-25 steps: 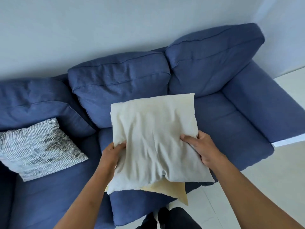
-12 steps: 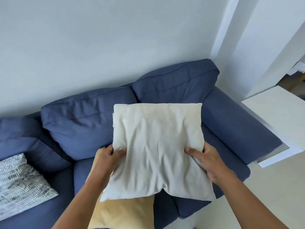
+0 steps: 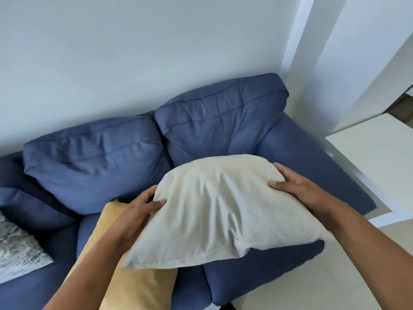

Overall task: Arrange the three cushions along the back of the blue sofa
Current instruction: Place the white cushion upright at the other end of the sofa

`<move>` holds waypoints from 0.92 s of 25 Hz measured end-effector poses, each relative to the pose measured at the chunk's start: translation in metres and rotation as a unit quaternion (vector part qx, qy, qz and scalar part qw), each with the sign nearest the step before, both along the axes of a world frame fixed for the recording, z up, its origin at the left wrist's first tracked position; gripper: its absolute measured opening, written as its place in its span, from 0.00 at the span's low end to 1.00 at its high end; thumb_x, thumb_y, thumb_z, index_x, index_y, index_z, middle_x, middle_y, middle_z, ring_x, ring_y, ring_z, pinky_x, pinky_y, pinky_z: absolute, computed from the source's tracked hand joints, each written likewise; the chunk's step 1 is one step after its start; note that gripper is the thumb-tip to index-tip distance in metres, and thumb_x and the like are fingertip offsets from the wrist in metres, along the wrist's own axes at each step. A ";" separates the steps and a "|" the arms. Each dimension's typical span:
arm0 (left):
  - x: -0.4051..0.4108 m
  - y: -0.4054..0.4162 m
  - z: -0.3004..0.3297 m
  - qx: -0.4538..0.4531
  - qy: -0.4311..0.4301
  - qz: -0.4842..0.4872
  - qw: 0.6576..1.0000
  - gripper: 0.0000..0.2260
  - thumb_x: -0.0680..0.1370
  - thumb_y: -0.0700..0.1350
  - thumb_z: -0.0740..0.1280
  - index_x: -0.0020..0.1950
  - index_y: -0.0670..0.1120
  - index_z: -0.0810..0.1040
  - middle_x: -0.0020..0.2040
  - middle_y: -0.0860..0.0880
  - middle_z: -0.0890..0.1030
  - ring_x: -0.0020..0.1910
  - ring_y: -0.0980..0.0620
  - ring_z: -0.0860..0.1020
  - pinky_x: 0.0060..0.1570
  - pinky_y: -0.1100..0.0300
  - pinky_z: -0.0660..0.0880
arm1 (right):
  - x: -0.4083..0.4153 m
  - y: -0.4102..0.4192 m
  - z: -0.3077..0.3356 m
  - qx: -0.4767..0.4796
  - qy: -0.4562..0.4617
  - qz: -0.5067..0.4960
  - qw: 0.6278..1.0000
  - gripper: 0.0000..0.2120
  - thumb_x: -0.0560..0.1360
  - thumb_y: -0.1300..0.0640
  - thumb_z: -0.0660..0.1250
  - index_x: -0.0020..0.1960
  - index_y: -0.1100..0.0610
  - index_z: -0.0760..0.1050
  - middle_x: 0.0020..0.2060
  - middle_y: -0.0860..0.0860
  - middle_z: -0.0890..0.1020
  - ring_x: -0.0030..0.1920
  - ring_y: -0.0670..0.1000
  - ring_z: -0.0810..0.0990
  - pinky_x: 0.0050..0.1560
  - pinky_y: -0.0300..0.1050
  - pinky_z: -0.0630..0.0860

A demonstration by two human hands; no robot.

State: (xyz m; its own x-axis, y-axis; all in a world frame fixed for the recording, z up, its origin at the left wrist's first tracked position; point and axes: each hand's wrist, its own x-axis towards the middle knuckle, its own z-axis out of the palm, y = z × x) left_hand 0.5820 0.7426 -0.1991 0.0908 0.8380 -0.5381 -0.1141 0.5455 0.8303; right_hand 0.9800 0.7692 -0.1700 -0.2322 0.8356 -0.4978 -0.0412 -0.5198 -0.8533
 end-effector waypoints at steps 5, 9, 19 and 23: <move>0.006 0.048 -0.030 -0.006 -0.126 0.109 0.986 0.17 0.82 0.36 0.59 0.52 0.47 0.88 0.51 0.45 0.88 0.53 0.45 0.87 0.38 0.54 0.85 | 0.033 0.057 -0.011 -0.021 0.083 -0.095 0.992 0.16 0.82 0.60 0.58 0.52 0.59 0.85 0.49 0.58 0.88 0.49 0.64 0.85 0.41 0.56 0.86; 0.035 0.085 -0.043 -0.020 -0.114 0.056 0.992 0.15 0.74 0.31 0.61 0.56 0.37 0.83 0.46 0.39 0.87 0.43 0.41 0.86 0.41 0.49 0.85 | 0.043 0.111 -0.040 -0.046 0.058 -0.088 0.993 0.18 0.76 0.67 0.55 0.55 0.63 0.83 0.51 0.64 0.85 0.49 0.65 0.87 0.54 0.62 0.84; 0.128 0.176 -0.076 -0.030 0.186 0.145 0.971 0.10 0.76 0.42 0.75 0.56 0.42 0.83 0.46 0.52 0.86 0.42 0.56 0.81 0.44 0.62 0.76 | 0.037 0.230 -0.105 0.011 -0.163 -0.042 0.986 0.08 0.72 0.59 0.74 0.50 0.51 0.82 0.42 0.40 0.86 0.49 0.48 0.83 0.56 0.48 0.78; 0.146 0.214 -0.116 -0.049 0.184 0.180 0.965 0.11 0.76 0.42 0.74 0.58 0.45 0.82 0.49 0.50 0.87 0.47 0.52 0.84 0.53 0.54 0.81 | 0.040 0.277 -0.144 -0.001 -0.171 -0.049 0.984 0.08 0.72 0.54 0.74 0.49 0.45 0.81 0.50 0.41 0.85 0.54 0.48 0.83 0.60 0.50 0.78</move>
State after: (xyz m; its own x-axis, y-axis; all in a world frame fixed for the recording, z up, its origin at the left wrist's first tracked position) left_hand 0.7283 0.9566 -0.3154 -0.4083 0.7237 -0.5564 -0.0179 0.6031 0.7975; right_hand 1.0200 1.0459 -0.3135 0.0316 0.8444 -0.5347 0.1989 -0.5296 -0.8246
